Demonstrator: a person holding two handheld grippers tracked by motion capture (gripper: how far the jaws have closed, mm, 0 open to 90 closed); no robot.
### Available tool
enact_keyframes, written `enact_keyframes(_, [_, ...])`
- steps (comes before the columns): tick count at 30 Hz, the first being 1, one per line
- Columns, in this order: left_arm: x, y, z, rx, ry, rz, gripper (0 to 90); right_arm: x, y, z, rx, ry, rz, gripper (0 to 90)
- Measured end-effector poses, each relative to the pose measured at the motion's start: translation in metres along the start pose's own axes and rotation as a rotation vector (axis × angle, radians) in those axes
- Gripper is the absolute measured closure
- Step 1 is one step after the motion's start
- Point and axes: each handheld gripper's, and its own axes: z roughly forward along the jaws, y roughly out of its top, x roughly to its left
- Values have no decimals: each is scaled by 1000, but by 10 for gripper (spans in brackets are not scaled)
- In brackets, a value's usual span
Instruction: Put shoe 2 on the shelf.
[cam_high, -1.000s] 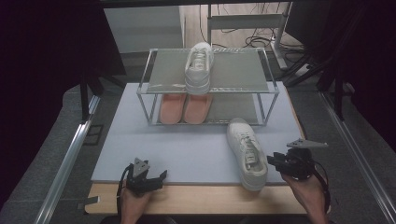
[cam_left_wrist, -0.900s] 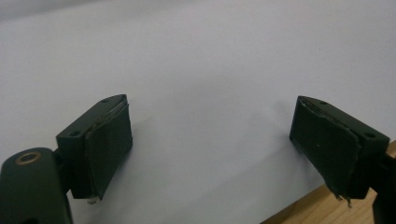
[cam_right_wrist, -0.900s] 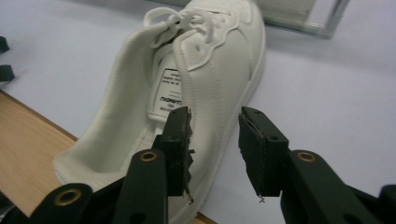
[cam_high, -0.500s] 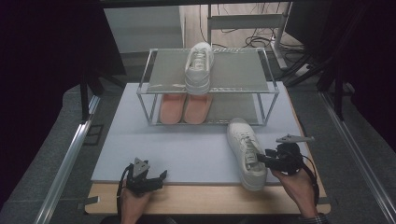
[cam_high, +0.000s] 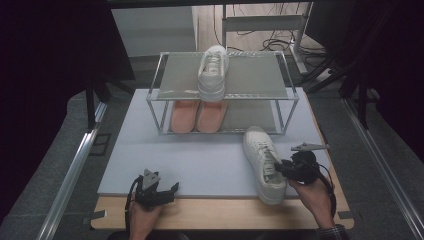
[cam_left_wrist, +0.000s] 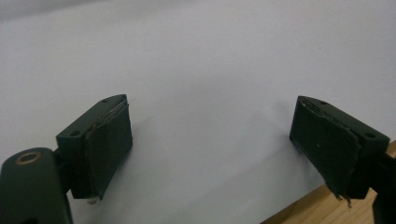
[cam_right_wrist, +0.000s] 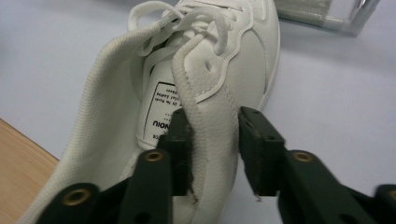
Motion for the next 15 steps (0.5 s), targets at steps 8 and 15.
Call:
enact_keyframes(8, [0,0,0,0,0,0,126,-12,-3,-4,-24,66,105,813])
enact_keyframes(15, [0,0,0,0,0,0,126,-21,-7,-5,-53,124,202,823])
